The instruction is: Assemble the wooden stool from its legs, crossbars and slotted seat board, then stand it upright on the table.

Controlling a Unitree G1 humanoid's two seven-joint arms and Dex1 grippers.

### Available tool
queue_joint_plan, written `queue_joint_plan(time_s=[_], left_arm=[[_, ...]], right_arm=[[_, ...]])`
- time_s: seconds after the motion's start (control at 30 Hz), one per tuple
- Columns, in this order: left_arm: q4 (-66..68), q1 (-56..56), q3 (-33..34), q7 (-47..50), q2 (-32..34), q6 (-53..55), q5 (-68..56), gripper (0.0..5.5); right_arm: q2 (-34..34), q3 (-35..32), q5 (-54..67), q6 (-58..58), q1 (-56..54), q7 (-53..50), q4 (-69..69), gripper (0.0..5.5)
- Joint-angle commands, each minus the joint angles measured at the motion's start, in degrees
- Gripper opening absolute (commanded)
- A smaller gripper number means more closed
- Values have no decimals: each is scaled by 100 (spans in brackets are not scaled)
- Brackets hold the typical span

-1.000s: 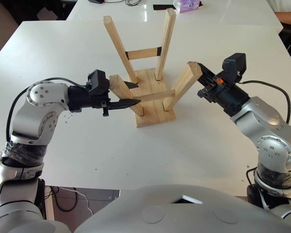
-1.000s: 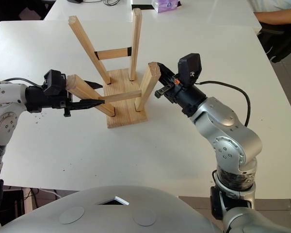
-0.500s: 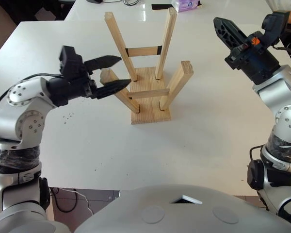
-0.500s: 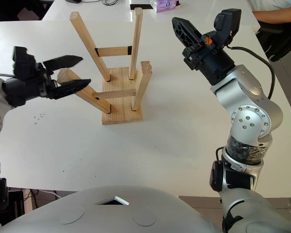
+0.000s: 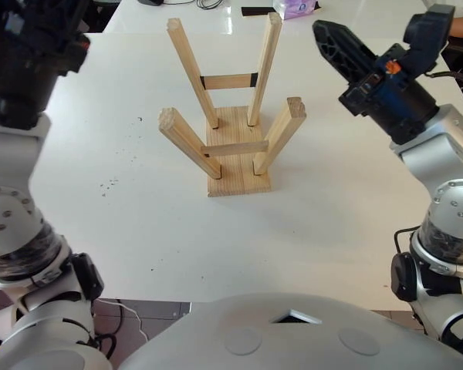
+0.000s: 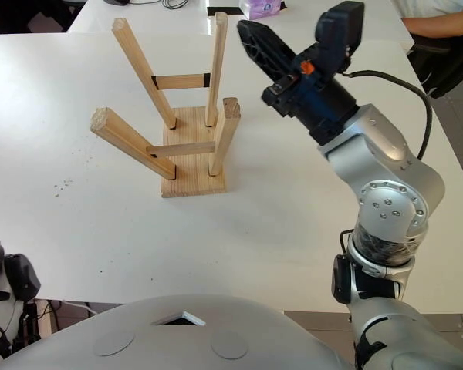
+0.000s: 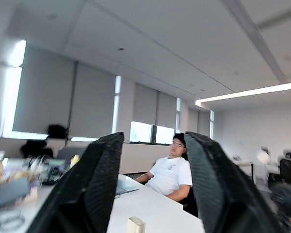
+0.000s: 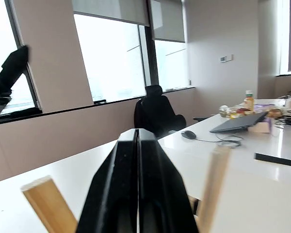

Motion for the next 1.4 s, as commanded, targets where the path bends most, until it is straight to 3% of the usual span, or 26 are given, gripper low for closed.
queue_joint_plan(time_s=[0.03, 0.2, 0.37, 0.53, 0.7, 0.83, 0.97, 1.1, 1.17, 1.27, 1.4], left_arm=[[-422, -493, -417, 979, -566, -326, -500, 161], [-46, -320, -574, 738, -465, -227, -354, 80], [265, 284, -1231, 492, -694, -163, 565, 1], [116, 308, -1302, 445, -895, -311, 842, 1], [-127, -290, -753, 480, -314, -159, 424, 1], [-342, -253, -569, 809, 226, 231, -389, 1], [-456, 552, -811, 1215, 366, 569, -829, 1], [298, 1191, -1640, 1374, 251, 1011, 233, 1], [643, 1330, -1954, 1223, 109, 954, 800, 1], [605, 1309, -1875, 1039, -126, 741, 901, 1], [207, 808, -1302, 918, -414, 298, 137, 1]], right_arm=[[251, 241, 86, 7, -402, -217, 37, 0], [484, 387, -40, -177, -619, -142, 362, 0], [500, 865, -671, -391, -596, 242, 897, 0], [646, 613, -523, -491, -856, 252, 774, 0], [743, 149, -76, -534, -1473, -34, 609, 0], [629, 155, 23, -396, -1459, -171, 426, 0], [448, 788, -570, -299, -824, -83, 435, 0], [102, 1882, -1409, -227, 225, 275, 818, 0], [120, 2094, -1701, -376, 473, 387, 996, 0], [394, 1691, -1399, -506, 386, 392, 913, 0], [747, 821, -641, -604, -167, 131, 780, 0]])
